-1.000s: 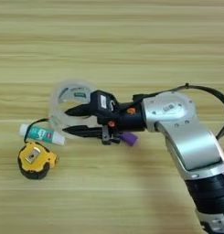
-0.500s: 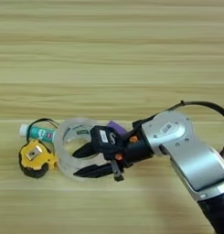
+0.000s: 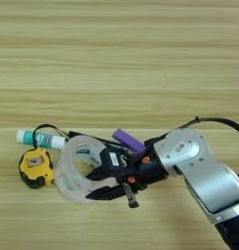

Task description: Move the objects on the table

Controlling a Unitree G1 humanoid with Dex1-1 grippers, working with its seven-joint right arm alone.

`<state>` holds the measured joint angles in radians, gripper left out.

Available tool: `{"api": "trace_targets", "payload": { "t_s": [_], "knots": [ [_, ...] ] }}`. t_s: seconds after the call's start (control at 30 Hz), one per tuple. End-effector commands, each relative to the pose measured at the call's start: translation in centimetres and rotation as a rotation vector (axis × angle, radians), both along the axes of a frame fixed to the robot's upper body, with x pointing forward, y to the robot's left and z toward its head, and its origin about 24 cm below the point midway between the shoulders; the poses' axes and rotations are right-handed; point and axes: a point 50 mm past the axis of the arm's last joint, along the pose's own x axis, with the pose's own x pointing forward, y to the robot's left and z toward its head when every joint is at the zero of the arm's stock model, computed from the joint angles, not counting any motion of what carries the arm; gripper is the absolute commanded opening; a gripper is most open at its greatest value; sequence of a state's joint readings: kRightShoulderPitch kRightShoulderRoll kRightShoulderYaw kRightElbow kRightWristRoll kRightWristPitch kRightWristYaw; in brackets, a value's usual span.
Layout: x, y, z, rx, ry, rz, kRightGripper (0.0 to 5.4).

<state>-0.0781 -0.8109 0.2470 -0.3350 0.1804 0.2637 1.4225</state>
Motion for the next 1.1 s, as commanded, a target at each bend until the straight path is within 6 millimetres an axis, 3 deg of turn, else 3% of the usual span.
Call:
{"api": "trace_targets", "payload": {
  "t_s": [0.03,0.67,1.1],
  "knots": [
    [0.6,-0.2,0.3,-0.025,-0.058,-0.025,1.14],
    [2.8,-0.5,7.5,0.227,-0.292,-0.115,1.11],
    [1.2,-1.2,5.1,0.030,-0.217,-0.055,1.11]
  ]
}}
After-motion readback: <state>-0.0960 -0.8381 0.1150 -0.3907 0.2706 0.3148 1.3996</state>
